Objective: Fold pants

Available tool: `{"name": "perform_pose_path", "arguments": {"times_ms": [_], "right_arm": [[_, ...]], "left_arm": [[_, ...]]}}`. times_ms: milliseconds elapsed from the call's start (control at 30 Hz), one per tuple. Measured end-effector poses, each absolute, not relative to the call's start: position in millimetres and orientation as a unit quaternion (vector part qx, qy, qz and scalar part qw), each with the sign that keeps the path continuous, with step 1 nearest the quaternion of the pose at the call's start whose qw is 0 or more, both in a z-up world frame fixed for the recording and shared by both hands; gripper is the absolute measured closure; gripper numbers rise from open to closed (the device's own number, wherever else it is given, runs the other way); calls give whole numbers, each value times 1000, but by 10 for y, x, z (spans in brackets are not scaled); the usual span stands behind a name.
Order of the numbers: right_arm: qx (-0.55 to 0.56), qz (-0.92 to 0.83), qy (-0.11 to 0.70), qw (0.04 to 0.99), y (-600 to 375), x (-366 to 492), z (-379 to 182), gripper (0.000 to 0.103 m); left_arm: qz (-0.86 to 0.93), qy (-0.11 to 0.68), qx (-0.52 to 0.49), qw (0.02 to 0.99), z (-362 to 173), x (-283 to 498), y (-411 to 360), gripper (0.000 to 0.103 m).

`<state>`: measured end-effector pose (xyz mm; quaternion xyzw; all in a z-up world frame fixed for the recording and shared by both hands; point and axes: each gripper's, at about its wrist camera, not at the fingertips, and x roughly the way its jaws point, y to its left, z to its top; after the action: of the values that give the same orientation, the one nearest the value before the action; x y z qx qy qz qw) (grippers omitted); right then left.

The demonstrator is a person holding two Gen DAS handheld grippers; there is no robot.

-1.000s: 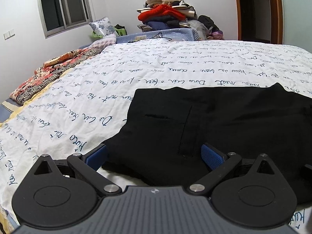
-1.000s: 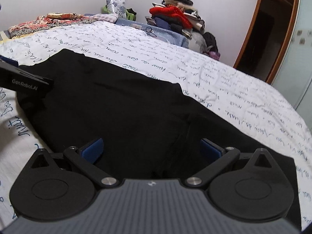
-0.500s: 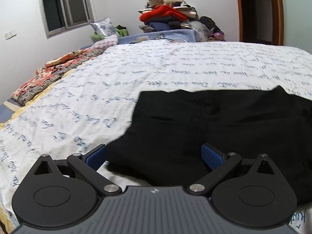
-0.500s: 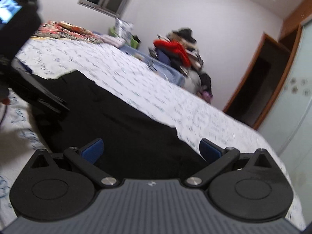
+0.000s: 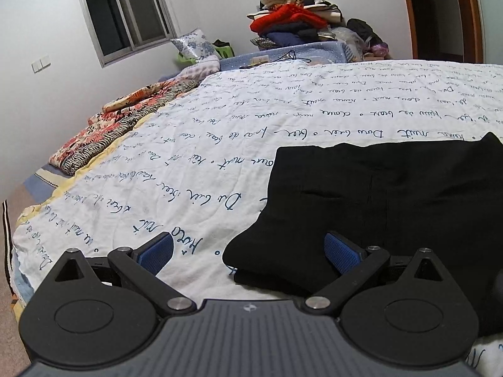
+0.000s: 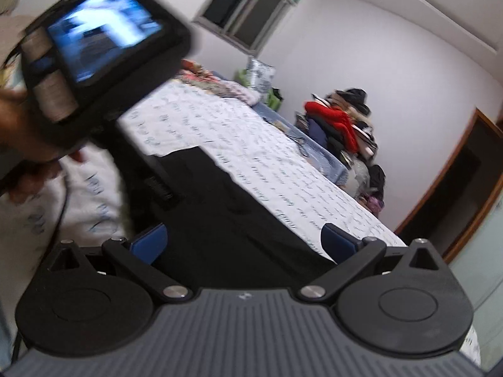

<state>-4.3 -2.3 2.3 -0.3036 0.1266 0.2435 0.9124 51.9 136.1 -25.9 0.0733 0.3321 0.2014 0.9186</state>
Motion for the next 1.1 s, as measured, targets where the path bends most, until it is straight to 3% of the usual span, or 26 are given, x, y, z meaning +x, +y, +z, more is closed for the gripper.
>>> {"name": "perform_pose_path", "arguments": {"times_ms": [200, 367, 633, 900, 1100], "right_arm": [[-232, 204, 176, 935, -294, 413, 179, 0], [-240, 186, 180, 936, -524, 655, 182, 0], [-203, 274, 204, 918, -1043, 1275, 302, 0], [-131, 288, 295, 902, -1334, 1995, 111, 14], [-73, 308, 349, 882, -1447, 2293, -100, 35]], "left_arm": [[201, 336, 75, 917, -271, 529, 1365, 0], [201, 337, 78, 917, -272, 540, 1364, 0], [200, 339, 87, 915, -268, 581, 1353, 0], [158, 326, 69, 929, -124, 621, 1257, 0], [132, 310, 71, 939, -30, 695, 1075, 0]]}}
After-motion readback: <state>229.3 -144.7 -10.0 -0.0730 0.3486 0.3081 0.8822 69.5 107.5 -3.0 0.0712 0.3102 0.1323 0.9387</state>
